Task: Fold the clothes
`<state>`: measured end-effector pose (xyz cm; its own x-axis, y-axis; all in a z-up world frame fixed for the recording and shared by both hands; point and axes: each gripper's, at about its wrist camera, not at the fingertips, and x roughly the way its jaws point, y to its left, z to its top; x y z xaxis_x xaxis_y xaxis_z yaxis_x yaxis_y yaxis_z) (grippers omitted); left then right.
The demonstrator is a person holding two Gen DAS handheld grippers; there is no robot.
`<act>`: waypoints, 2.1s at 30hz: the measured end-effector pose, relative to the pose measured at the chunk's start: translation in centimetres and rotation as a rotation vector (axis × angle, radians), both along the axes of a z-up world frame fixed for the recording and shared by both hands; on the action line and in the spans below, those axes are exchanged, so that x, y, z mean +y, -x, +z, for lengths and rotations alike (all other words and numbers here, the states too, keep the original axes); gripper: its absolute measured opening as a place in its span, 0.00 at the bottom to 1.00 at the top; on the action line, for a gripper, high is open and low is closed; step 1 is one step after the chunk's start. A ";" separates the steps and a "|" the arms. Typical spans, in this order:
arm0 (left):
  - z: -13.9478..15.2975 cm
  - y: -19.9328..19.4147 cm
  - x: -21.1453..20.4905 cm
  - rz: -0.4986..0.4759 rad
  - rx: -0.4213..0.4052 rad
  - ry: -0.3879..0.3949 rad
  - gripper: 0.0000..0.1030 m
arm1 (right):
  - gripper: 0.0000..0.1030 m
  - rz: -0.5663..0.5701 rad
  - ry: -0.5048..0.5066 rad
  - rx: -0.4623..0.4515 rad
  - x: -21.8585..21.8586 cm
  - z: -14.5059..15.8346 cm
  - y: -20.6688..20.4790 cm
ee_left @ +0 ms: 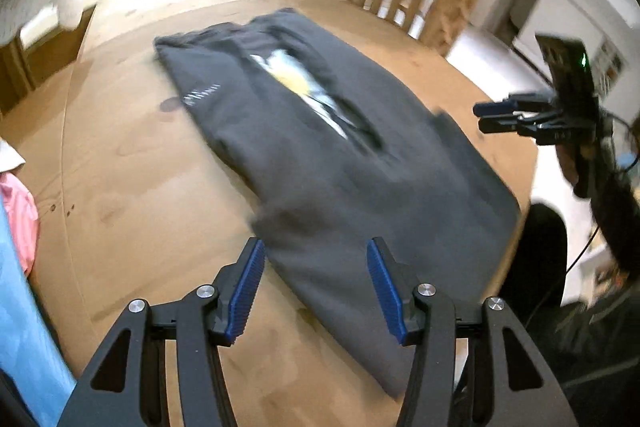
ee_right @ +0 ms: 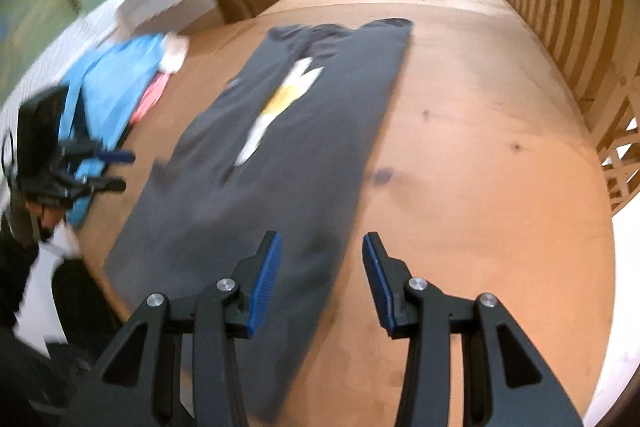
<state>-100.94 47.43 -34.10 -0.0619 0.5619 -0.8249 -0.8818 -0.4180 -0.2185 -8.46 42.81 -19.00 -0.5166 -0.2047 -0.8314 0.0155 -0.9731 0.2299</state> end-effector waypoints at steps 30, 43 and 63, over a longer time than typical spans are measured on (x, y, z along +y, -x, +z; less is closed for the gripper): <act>-0.7 8.8 7.9 0.029 0.077 -0.001 0.38 | 0.33 0.044 -0.074 0.004 2.1 0.5 9.4; -2.0 -12.2 1.6 -0.381 0.144 0.119 0.46 | 0.35 0.279 -0.061 0.013 -4.7 -0.4 -7.2; -3.1 -13.0 2.4 -0.407 0.237 0.224 0.51 | 0.46 0.403 -0.297 -0.001 -8.4 -1.5 -11.2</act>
<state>-87.91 49.82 -37.21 -0.0745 0.3906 -0.9175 -0.9971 -0.0448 0.0619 2.73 34.45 -20.50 -0.4439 -0.1422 -0.8847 0.4039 -0.9131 -0.0558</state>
